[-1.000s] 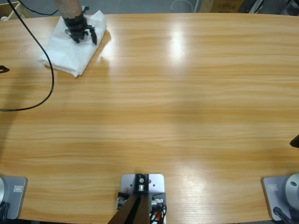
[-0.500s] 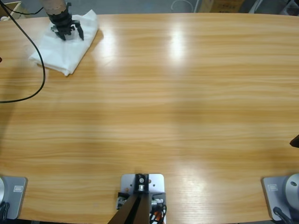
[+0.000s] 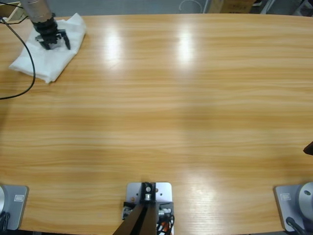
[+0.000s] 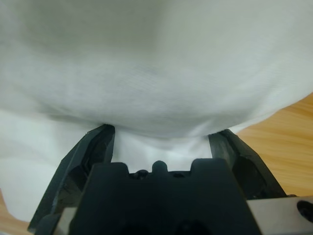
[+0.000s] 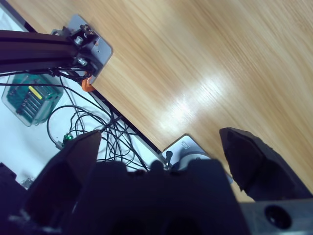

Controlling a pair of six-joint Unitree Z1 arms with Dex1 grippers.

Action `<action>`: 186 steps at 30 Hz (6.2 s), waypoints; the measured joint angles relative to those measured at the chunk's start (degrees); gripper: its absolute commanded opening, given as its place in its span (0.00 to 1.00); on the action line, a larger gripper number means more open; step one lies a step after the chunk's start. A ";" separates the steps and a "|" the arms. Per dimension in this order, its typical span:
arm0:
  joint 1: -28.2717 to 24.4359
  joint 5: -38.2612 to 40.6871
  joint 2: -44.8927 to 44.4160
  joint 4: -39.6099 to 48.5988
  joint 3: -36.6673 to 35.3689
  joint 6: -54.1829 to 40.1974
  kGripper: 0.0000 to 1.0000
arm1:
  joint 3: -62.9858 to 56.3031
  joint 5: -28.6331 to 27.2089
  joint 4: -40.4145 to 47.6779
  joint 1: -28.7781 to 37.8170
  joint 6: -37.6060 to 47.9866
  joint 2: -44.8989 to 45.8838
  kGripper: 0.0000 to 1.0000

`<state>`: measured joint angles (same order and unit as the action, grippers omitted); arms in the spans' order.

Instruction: Fold clothes

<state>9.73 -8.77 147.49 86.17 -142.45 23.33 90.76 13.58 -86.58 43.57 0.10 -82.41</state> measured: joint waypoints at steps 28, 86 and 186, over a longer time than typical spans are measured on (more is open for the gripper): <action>-2.98 -2.50 -15.64 0.28 7.42 -5.24 0.72 | 0.51 0.00 0.00 0.00 -0.21 -0.19 1.00; -23.14 5.39 -28.08 -30.68 61.04 -6.89 0.72 | -0.34 2.31 -0.01 4.03 1.42 2.23 1.00; -4.56 10.84 0.17 0.20 -1.18 14.46 0.66 | -2.93 3.20 -0.01 4.84 0.64 2.33 1.00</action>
<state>5.17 2.08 147.66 86.37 -143.63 37.79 87.83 16.78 -86.59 48.42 0.73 -80.08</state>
